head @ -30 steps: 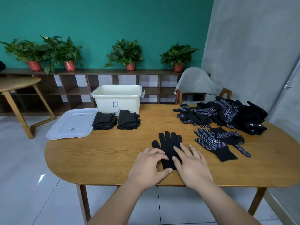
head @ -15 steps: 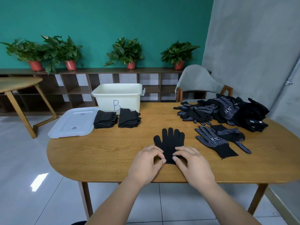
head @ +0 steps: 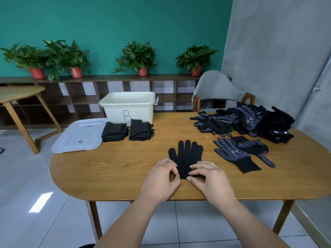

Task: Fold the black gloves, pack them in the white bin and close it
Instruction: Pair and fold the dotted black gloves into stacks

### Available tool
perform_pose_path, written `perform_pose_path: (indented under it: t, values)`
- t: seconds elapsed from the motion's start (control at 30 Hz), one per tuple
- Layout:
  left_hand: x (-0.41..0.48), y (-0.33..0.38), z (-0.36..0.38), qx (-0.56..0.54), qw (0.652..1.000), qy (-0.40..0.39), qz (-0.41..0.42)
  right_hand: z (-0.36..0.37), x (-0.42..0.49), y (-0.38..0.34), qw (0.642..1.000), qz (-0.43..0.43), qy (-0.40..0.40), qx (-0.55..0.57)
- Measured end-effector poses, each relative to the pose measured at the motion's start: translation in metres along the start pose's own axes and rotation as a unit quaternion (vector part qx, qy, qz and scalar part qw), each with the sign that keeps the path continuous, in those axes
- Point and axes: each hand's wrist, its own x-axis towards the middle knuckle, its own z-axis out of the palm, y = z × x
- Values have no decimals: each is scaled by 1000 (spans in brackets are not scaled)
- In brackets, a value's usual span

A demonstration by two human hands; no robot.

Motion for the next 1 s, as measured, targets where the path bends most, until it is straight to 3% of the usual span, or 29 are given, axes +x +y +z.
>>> perform_pose_path:
  t: [0.47, 0.73, 1.0]
  values:
    - [1, -6, 0, 13, 999, 10, 35, -7, -3, -4, 1000, -7, 22, 14]
    - [1, -7, 0, -54, 998, 23, 11, -9, 3, -3, 1000, 16, -10, 0]
    - [0, -4, -2, -18, 999, 32, -16, -23, 2, -8, 982, 121, 27, 145]
